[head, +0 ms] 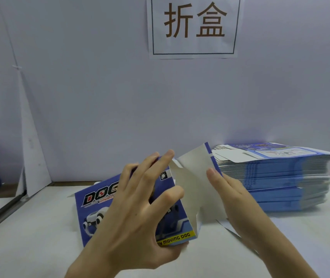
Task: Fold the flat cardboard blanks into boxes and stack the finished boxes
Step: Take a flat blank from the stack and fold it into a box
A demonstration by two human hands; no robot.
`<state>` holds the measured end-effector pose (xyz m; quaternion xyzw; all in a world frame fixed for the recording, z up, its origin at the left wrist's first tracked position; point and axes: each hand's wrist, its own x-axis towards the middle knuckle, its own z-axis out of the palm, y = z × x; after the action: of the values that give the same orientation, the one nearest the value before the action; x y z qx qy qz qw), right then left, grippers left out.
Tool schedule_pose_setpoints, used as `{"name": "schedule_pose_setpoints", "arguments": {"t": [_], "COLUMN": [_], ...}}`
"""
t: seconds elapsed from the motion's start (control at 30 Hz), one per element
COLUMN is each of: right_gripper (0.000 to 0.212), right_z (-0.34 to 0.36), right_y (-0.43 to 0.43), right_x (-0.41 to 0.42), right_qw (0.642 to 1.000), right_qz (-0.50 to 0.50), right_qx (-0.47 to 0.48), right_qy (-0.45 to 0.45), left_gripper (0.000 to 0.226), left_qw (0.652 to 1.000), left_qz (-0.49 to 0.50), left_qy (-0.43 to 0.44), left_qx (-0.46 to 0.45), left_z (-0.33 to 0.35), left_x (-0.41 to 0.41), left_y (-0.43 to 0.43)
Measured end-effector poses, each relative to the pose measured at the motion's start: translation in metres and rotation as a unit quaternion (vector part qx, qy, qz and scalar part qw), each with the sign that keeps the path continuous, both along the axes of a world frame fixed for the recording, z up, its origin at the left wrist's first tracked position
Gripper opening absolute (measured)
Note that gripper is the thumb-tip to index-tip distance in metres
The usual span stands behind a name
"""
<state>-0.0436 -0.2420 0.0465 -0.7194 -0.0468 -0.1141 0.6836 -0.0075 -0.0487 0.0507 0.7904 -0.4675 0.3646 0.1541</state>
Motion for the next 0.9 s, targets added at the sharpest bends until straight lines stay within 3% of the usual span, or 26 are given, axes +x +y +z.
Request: {"name": "schedule_pose_setpoints", "arguments": {"t": [0.03,0.1,0.33,0.53,0.67,0.9], "right_gripper": [0.039,0.042,0.036,0.033,0.024,0.050], "right_z": [-0.002,-0.004,0.005,0.006,0.007,0.005], "right_y": [-0.002,-0.010,-0.027,-0.028,-0.033,-0.022], "right_x": [0.002,0.004,-0.001,-0.004,-0.005,-0.002], "right_qw": [0.997,0.992,0.999,0.997,0.997,0.990], "right_qz": [-0.046,-0.088,-0.019,0.009,0.024,-0.053], "right_qx": [-0.052,-0.076,0.030,0.066,0.046,-0.038], "right_qy": [-0.019,-0.039,-0.027,-0.032,-0.051,-0.124], "left_gripper": [0.062,0.069,0.100,0.086,0.095,0.096], "left_qw": [0.999,1.000,0.997,0.992,0.993,0.995], "left_qz": [-0.013,-0.010,0.029,-0.028,-0.006,0.054], "left_qy": [-0.033,-0.017,0.035,0.075,0.078,0.038], "left_qx": [0.000,-0.006,-0.069,-0.101,-0.087,-0.068], "left_z": [-0.007,-0.015,-0.012,-0.006,-0.007,-0.012], "left_x": [-0.001,-0.001,0.005,0.003,0.002,0.002], "left_y": [0.001,0.006,0.016,0.018,0.019,0.010]}}
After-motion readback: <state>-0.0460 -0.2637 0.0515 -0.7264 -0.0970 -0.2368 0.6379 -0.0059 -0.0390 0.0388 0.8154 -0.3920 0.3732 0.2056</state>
